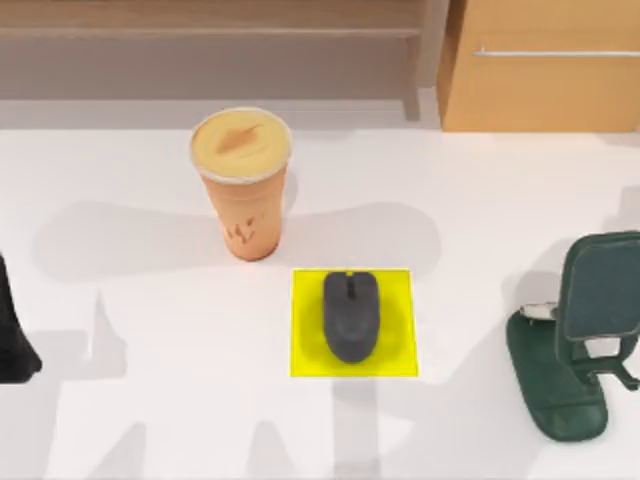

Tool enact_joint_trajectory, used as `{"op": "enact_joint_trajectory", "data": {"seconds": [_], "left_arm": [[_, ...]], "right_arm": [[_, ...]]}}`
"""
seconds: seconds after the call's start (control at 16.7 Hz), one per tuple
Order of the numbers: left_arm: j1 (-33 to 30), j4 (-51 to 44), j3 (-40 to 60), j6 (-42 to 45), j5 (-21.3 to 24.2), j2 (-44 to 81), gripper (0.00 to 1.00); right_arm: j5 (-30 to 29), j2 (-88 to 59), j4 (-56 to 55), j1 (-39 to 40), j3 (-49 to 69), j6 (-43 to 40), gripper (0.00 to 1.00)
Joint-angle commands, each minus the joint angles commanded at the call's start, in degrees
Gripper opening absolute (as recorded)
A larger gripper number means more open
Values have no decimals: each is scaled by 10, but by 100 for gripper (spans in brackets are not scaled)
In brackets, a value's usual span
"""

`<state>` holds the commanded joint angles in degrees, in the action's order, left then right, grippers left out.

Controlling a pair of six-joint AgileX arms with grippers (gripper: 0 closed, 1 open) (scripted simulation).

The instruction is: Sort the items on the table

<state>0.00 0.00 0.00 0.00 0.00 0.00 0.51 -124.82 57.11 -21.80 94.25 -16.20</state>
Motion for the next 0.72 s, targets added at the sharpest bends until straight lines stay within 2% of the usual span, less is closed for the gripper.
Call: {"op": "enact_joint_trajectory", "data": {"seconds": [0.18, 0.36, 0.72], "left_arm": [[0, 0, 0, 0, 0, 0, 100], [0, 0, 0, 0, 0, 0, 100], [0, 0, 0, 0, 0, 0, 100]], "right_arm": [[-3, 3, -3, 5, -4, 4, 0], [-35, 53, -13, 52, -26, 33, 0], [-183, 253, -49, 244, -102, 156, 0]]}}
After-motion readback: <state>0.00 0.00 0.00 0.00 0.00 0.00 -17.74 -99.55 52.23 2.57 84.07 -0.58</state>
